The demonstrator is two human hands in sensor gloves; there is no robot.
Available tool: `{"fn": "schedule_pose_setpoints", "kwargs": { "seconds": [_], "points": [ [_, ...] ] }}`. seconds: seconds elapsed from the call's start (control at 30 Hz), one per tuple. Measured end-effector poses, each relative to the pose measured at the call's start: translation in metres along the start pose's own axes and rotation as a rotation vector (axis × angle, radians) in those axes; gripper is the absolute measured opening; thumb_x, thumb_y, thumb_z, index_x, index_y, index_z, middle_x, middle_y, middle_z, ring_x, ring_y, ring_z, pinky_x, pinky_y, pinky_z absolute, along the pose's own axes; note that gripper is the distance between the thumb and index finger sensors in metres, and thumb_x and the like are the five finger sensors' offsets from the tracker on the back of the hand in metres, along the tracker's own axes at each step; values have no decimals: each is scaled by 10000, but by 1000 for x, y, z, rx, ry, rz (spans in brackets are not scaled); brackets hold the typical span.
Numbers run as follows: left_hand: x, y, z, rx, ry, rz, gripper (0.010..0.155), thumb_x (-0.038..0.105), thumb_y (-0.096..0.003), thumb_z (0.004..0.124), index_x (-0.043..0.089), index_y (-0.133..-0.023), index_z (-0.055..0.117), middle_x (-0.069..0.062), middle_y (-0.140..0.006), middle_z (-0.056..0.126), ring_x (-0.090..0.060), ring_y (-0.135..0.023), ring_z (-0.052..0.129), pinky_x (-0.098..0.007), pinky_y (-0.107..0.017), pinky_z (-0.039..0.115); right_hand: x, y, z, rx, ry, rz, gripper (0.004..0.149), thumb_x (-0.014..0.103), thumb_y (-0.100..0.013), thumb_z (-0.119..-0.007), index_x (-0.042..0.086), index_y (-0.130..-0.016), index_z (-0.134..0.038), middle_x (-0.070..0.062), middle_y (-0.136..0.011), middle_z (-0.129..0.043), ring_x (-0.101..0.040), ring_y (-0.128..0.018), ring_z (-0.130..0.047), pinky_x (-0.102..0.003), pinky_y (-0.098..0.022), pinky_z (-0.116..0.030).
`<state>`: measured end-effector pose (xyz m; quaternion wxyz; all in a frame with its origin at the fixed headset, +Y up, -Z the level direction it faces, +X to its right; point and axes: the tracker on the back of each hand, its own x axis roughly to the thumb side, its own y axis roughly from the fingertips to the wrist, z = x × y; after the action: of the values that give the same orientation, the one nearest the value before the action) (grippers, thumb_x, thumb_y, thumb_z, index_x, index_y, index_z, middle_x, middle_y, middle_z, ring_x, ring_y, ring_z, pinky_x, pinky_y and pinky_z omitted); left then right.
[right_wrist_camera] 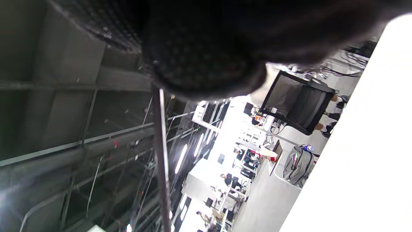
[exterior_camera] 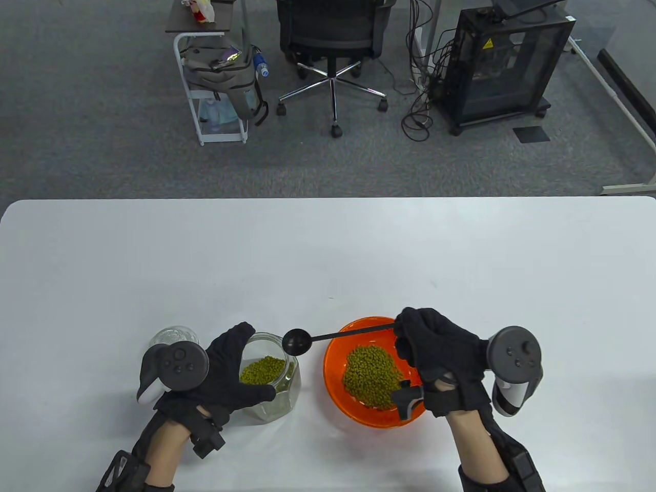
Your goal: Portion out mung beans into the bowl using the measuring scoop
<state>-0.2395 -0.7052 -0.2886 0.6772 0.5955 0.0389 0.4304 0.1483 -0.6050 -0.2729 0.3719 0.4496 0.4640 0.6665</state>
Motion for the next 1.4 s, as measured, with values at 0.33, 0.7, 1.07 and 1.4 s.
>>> {"fn": "schedule_pose_setpoints", "kwargs": {
  "seconds": [0.33, 0.7, 1.07, 1.4],
  "points": [
    [0, 0, 0, 1, 1, 0, 1249, 849, -398, 843, 9, -1096, 238, -310, -1148, 364, -605, -1029, 544, -759, -721, 491, 29, -6, -80, 102, 279, 97, 433, 474, -475, -827, 90, -576, -999, -62, -297, -1066, -209, -126, -993, -400, -181, -867],
    [0, 0, 0, 0, 0, 0, 1250, 850, -399, 842, 7, -1096, 237, -309, -1148, 364, -605, -1030, 543, -759, -722, 491, 49, 11, -148, 116, 637, 324, 433, 480, -470, -832, 98, -584, -1002, -64, -311, -1067, -214, -144, -995, -402, -199, -867],
    [0, 0, 0, 0, -1, 0, 1247, 848, -401, 843, 9, -1096, 238, -310, -1148, 365, -605, -1029, 545, -758, -722, 492, 41, 23, -176, 248, 601, 393, 438, 487, -466, -821, 110, -608, -994, -64, -338, -1065, -209, -171, -999, -395, -221, -869],
    [-1, 0, 0, -1, -2, 0, 1249, 850, -400, 842, 7, -1096, 237, -310, -1148, 364, -604, -1030, 544, -759, -722, 490, 22, 12, -170, 389, 339, 177, 447, 471, -479, -797, 92, -633, -979, -76, -357, -1060, -208, -184, -998, -393, -227, -868]
  ]
}}
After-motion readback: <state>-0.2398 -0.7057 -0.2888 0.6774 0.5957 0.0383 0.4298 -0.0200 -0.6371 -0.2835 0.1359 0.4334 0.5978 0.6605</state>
